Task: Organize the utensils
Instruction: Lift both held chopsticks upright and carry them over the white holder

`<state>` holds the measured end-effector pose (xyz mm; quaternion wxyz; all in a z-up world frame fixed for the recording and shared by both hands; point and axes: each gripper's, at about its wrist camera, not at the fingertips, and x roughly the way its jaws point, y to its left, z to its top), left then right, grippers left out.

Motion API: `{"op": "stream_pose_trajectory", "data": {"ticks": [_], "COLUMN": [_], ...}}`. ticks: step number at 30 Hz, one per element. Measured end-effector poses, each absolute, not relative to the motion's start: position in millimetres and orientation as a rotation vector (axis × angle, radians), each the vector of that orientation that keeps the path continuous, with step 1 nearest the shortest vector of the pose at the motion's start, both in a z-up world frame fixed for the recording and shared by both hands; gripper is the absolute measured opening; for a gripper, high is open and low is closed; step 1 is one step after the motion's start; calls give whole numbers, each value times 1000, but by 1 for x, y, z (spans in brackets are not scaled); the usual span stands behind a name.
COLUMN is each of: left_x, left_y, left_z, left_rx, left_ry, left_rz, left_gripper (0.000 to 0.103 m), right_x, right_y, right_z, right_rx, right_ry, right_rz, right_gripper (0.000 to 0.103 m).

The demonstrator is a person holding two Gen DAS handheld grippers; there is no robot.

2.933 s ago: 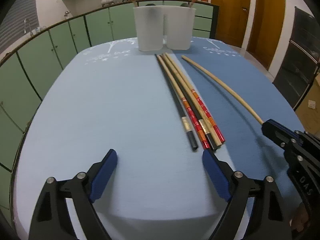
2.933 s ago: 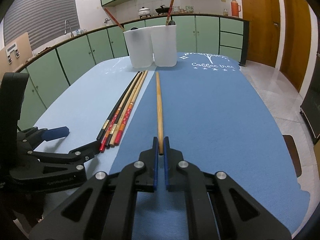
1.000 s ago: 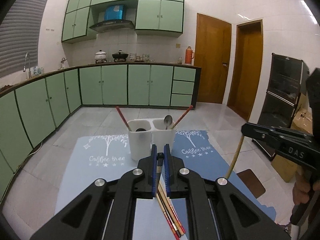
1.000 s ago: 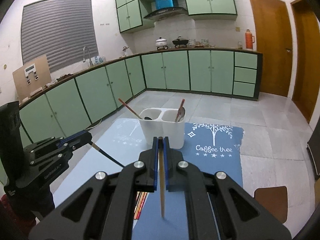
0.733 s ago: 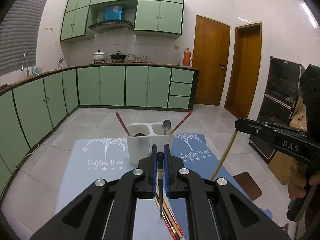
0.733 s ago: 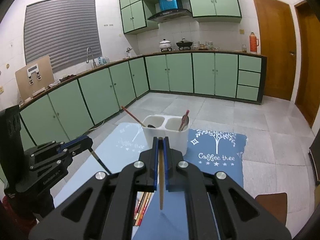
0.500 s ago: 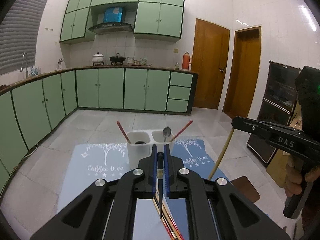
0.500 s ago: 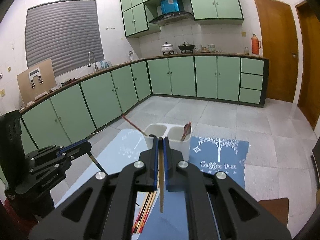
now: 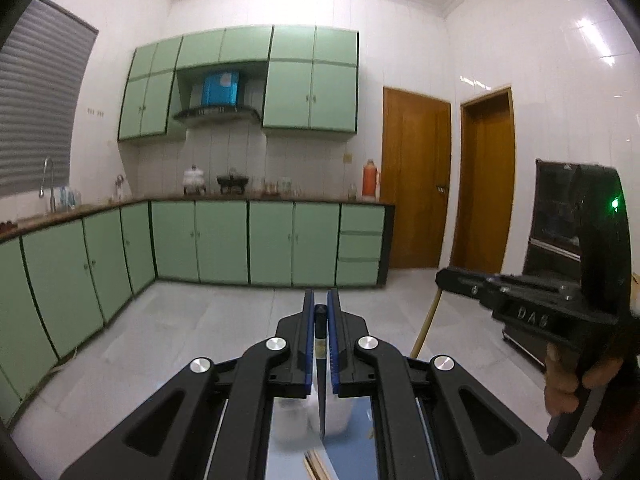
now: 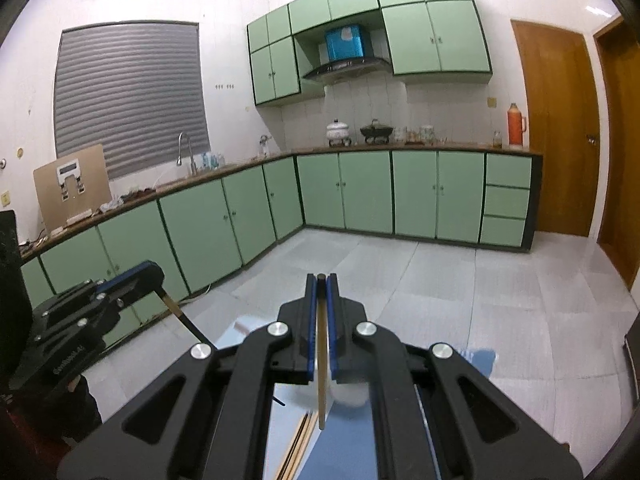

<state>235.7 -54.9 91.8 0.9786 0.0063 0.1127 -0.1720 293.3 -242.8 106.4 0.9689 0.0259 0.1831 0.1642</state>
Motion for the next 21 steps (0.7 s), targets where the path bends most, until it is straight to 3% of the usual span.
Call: {"op": "stream_pose_trajectory", "data": {"ticks": [8,21], "left_x": [288,358], "left_y": [-66,-68], "left_z": [100,37], "left_rx": [15,10], "left_ry": [178,279], "left_rz": [-311,-279], "left_gripper": [6,6], "right_x": [352,414], "right_y": [-247,-237], "right_z": [108,47], "right_rx": [65,62], "right_ry": [342,413], "right_rz": [292,270], "right_gripper": [4,4]}}
